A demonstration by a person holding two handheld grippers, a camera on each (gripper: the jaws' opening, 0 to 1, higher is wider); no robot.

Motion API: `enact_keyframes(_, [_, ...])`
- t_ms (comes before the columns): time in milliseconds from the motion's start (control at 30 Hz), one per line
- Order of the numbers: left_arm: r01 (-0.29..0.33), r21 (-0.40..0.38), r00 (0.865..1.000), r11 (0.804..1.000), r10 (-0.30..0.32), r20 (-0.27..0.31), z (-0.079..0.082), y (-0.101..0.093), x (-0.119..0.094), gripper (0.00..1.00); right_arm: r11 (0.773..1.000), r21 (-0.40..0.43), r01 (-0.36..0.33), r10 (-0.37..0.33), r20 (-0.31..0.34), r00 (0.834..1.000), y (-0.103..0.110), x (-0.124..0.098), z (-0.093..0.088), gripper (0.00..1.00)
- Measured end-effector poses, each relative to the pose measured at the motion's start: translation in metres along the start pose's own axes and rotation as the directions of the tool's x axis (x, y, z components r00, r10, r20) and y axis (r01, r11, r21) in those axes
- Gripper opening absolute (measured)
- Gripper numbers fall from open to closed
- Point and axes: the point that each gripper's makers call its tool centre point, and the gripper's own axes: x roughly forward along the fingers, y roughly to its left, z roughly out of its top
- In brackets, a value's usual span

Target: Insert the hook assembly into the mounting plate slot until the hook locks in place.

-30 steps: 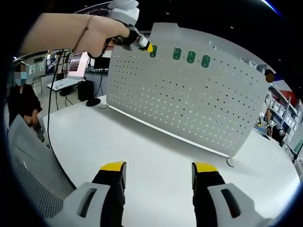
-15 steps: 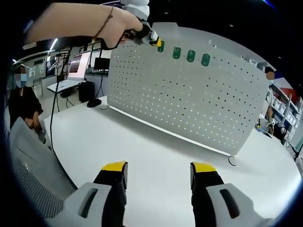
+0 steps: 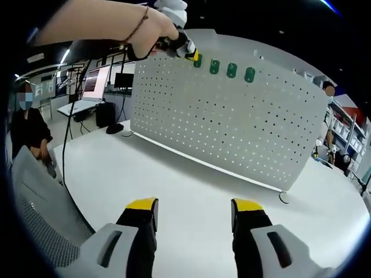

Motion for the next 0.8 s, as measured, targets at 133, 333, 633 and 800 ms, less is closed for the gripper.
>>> enact_keyframes(133, [-0.001, 0.001, 1.000, 1.000, 0.001, -0.012, 0.0000, 0.0008, 0.0007, 0.02, 1.000, 0.005, 0.019, -0.019, 0.014, 1.000, -0.0049, -0.0018, 0.0021, 0.48])
enact_keyframes(333, [-0.015, -0.004, 0.999, 1.000, 0.015, -0.035, 0.0006, 0.0034, 0.0020, 0.02, 1.000, 0.008, 0.029, -0.029, 0.016, 0.999, -0.0078, -0.0029, 0.0017, 0.48])
enact_keyframes(633, [-0.029, -0.005, 0.998, 1.000, 0.029, -0.063, 0.0011, 0.0060, 0.0008, 0.02, 1.000, 0.010, 0.029, -0.030, 0.025, 0.999, -0.0088, -0.0040, 0.0030, 0.47])
enact_keyframes(800, [-0.031, 0.001, 0.997, 1.000, 0.031, -0.066, 0.0044, 0.0026, 0.0043, 0.02, 1.000, 0.011, 0.024, -0.024, 0.023, 0.999, -0.0077, -0.0039, 0.0025, 0.47])
